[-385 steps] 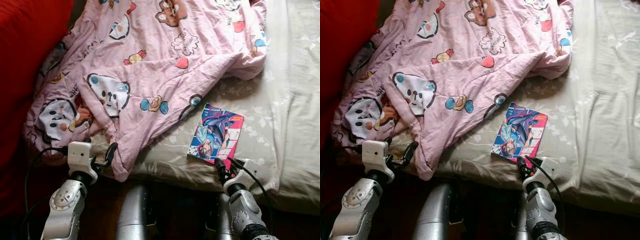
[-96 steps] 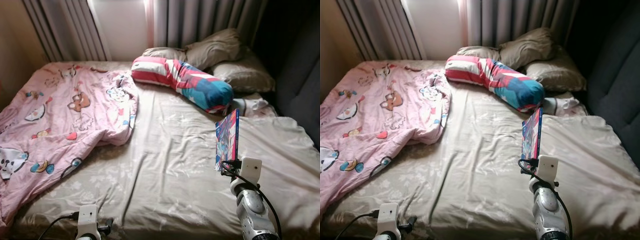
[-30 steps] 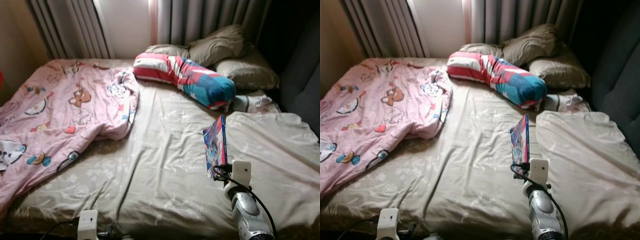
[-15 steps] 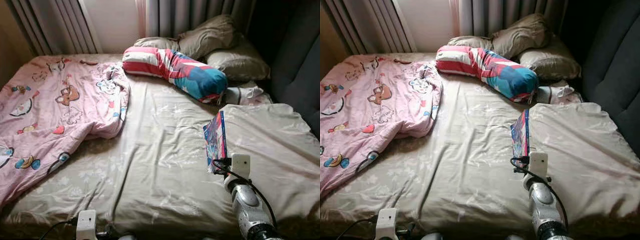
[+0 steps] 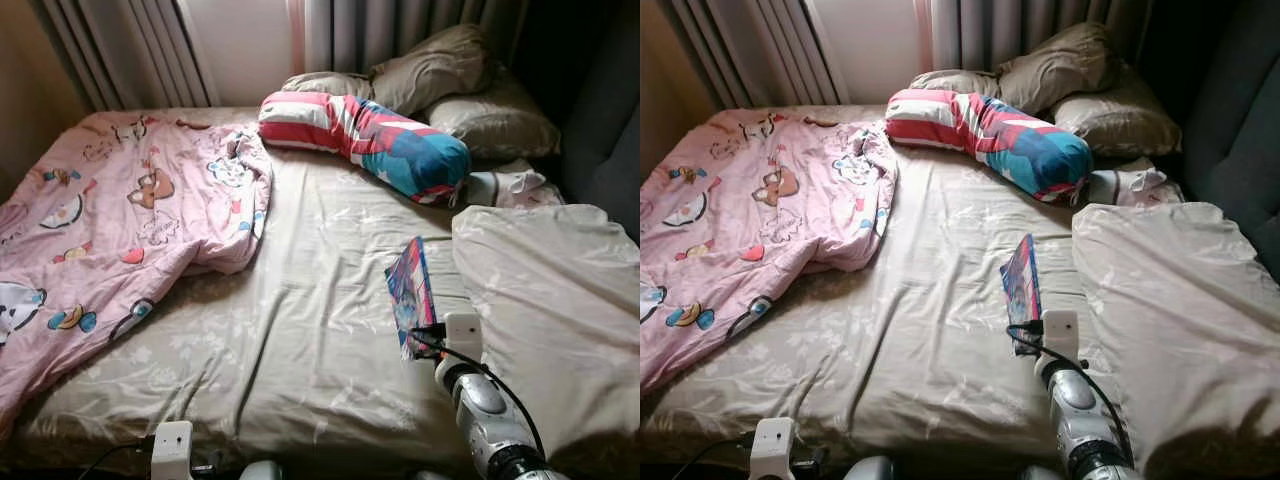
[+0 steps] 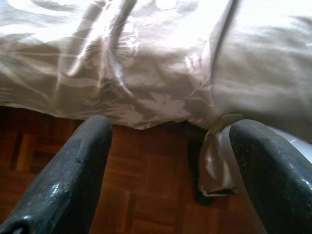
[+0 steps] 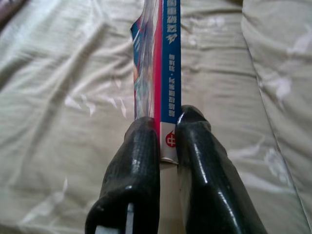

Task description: Clean up the room

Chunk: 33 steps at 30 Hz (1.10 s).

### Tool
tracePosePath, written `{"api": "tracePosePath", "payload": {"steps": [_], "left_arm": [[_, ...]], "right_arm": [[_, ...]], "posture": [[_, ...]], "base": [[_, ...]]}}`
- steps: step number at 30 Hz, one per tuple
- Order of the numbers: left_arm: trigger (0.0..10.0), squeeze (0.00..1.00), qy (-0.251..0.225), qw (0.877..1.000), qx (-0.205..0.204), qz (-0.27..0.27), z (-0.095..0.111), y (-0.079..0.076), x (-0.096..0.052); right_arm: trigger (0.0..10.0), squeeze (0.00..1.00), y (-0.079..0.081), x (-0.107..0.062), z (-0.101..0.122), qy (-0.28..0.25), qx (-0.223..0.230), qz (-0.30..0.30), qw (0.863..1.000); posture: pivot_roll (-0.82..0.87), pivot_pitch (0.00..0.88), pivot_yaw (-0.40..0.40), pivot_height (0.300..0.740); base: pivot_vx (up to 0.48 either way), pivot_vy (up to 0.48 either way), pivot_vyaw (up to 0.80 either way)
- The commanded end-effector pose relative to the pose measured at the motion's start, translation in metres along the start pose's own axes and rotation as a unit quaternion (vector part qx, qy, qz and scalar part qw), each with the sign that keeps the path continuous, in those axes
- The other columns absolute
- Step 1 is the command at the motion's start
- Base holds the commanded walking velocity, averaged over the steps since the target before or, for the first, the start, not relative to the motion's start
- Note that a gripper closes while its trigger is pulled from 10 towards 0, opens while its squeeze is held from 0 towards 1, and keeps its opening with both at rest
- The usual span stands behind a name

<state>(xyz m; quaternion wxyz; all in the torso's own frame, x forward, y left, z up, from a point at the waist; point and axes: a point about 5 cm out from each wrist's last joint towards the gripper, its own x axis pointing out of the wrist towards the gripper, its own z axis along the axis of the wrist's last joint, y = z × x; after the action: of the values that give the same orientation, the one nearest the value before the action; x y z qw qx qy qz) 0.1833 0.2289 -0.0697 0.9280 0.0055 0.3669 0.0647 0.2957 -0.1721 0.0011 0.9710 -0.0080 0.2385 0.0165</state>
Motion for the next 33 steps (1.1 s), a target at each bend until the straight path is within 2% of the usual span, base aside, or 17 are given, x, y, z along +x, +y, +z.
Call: {"api": "tracePosePath", "payload": {"steps": [1, 10, 12, 20, 26, 28, 30, 33], "left_arm": [[10.0, 0.0, 0.006, 1.0, 0.01, 0.005, -0.003, 0.009, -0.002], [10.0, 0.0, 0.003, 0.999, 0.035, 0.004, -0.003, 0.02, -0.005], [10.0, 0.0, 0.002, 0.999, 0.052, -0.003, -0.003, 0.022, -0.006], [10.0, 0.0, 0.006, 0.998, 0.069, -0.005, -0.004, 0.029, -0.008], [10.0, 0.0, 0.01, 0.997, 0.08, -0.011, -0.004, 0.031, -0.008], [10.0, 0.0, 0.011, 0.996, 0.085, -0.013, -0.004, 0.031, -0.008], [10.0, 0.0, 0.012, 0.996, 0.086, -0.014, -0.004, 0.032, -0.008], [10.0, 0.0, 0.015, 0.996, 0.09, -0.014, -0.005, 0.033, -0.009]], "right_arm": [[10.0, 0.0, -0.003, 0.004, 0.009, 0.003, -0.017, -0.01, 1.0], [10.0, 0.0, -0.001, 0.009, 0.015, 0.014, -0.003, -0.017, 1.0], [10.0, 0.0, 0.003, 0.01, 0.018, 0.009, 0.01, -0.014, 1.0], [10.0, 0.0, 0.013, 0.013, 0.026, -0.007, 0.032, 0.0, 0.999], [10.0, 0.0, 0.016, 0.012, 0.021, 0.002, 0.039, 0.005, 0.999], [10.0, 0.0, 0.014, 0.011, 0.017, 0.011, 0.036, -0.002, 0.999], [10.0, 0.0, 0.011, 0.01, 0.012, 0.022, 0.012, -0.01, 1.0], [10.0, 0.0, 0.01, 0.009, 0.008, 0.031, 0.018, -0.011, 0.999]], "posture": [[0.02, 0.072, 0.075, 0.652], [0.06, 0.097, 0.117, 0.652], [0.06, 0.103, 0.129, 0.652], [0.07, 0.113, 0.153, 0.652], [0.07, 0.112, 0.161, 0.652], [0.08, 0.114, 0.163, 0.652], [0.08, 0.116, 0.166, 0.652], [0.07, 0.117, 0.171, 0.652]], "base": [[0.0, 0.0, 0.0], [0.0, 0.0, 0.0], [0.0, 0.0, 0.0], [0.0, 0.0, 0.0], [0.0, 0.0, 0.0], [0.0, 0.0, 0.0], [0.0, 0.0, 0.0], [0.0, 0.0, 0.0]]}}
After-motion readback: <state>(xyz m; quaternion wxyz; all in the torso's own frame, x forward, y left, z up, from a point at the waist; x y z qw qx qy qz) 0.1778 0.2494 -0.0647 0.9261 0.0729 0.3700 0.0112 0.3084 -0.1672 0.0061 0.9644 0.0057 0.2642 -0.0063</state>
